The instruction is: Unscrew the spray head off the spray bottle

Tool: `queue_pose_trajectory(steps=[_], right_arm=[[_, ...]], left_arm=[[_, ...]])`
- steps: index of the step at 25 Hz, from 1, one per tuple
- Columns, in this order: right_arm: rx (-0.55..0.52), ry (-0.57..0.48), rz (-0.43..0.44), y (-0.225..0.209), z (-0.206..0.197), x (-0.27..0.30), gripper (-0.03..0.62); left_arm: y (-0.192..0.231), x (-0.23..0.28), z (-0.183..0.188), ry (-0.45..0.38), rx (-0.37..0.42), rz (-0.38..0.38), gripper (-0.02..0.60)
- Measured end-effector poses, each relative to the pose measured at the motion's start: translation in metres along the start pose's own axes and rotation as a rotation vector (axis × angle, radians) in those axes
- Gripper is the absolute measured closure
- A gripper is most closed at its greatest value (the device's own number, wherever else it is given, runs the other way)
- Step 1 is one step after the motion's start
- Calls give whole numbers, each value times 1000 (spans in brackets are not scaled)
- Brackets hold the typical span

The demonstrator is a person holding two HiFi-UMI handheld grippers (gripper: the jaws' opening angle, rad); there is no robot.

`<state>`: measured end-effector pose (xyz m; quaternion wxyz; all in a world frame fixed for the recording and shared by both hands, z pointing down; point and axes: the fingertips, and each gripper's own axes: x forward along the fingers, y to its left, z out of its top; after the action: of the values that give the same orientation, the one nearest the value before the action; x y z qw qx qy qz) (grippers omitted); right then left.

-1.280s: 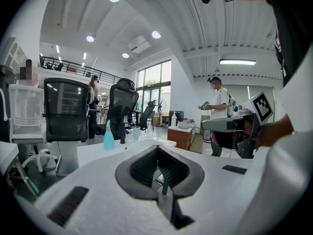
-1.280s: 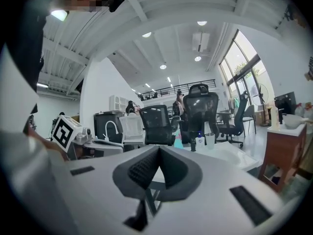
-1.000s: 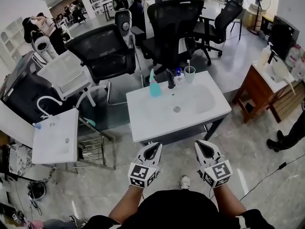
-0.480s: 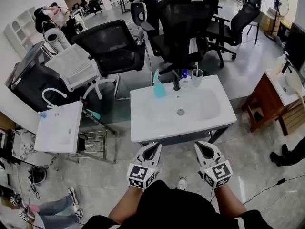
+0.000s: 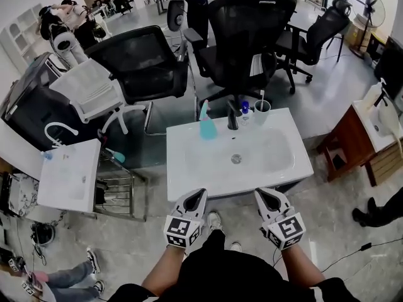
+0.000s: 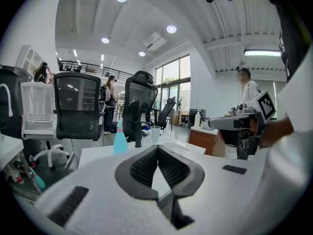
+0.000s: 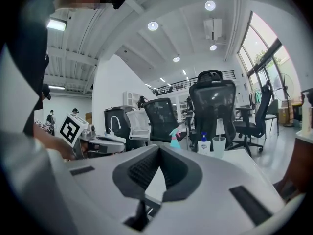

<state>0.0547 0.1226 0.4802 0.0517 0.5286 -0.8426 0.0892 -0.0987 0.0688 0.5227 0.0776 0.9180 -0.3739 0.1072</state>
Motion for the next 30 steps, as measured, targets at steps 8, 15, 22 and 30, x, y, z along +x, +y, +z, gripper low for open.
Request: queue_pose_trajectory(steps=[8,15,22,30], right_arm=[[-54,-33,-12,-25,42,79,588],[-52,-36,-39,-31,58,131,588],[-54,-25,-70,-35,59,162,588],[-54,-27,-75,-51,60,180,588]], left_arm=[[59,57,38,-26,44,-36,565],[112,80,47,-31,33,-37,565],[139,96,54,-60,57,-47,565],[146,121,50,-54,54,-59,565]])
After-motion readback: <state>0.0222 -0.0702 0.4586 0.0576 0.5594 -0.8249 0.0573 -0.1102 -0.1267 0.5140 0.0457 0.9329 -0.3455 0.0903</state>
